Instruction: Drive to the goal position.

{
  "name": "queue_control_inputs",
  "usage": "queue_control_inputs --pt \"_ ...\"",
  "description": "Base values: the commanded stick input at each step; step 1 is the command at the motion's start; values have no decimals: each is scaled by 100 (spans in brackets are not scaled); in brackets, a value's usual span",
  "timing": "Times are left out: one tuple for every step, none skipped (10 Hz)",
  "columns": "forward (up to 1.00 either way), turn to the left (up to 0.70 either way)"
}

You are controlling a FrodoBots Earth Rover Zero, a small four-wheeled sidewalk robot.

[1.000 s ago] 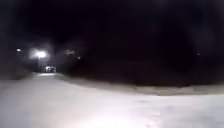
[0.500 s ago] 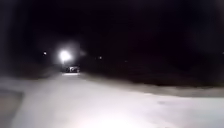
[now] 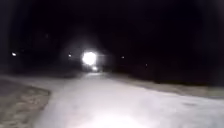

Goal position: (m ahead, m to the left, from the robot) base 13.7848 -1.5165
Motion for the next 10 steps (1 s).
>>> queue_control_inputs --pt "0 70" --pt "0 70" --pt "0 46" --pt "0 0" --pt "0 0" --pt "0 0" --pt "11 0" --pt "22 0" --pt "34 0" --pt "45 0"
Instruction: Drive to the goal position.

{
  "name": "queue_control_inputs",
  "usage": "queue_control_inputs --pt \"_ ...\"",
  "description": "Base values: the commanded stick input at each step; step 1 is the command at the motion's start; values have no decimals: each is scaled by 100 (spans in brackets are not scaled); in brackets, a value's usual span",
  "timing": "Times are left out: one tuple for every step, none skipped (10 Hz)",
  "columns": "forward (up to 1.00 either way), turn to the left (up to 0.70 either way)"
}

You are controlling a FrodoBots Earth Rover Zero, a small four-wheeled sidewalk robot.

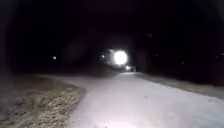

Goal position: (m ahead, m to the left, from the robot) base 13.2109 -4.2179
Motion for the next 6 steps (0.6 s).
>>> queue_control_inputs --pt "57 0" --pt "68 0" --pt "70 0" --pt "70 0" --pt "70 0" --pt "70 0"
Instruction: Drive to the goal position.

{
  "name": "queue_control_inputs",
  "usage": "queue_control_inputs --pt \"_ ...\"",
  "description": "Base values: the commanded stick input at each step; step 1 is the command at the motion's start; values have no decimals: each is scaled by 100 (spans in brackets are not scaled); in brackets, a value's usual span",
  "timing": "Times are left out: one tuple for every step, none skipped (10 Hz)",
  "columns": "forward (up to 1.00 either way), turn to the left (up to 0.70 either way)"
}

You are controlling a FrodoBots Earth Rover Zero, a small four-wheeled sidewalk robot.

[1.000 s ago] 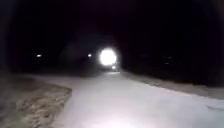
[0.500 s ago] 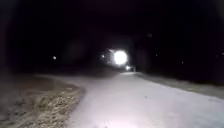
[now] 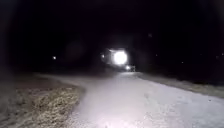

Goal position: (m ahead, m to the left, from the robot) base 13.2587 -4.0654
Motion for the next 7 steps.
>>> queue_control_inputs --pt "70 0" --pt "70 0" --pt "70 0" --pt "70 0" --pt "70 0" --pt "70 0" --pt "70 0"
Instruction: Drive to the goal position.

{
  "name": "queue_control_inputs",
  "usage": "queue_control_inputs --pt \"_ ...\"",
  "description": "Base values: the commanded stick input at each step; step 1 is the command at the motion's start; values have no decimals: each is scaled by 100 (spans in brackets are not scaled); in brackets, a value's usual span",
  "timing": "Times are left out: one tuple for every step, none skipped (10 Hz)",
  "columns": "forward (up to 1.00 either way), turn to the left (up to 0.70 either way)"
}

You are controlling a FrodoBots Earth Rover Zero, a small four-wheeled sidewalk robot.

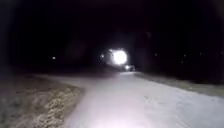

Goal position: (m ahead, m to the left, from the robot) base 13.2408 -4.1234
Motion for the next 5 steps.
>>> queue_control_inputs --pt "70 0" --pt "70 0" --pt "70 0" --pt "70 0" --pt "70 0"
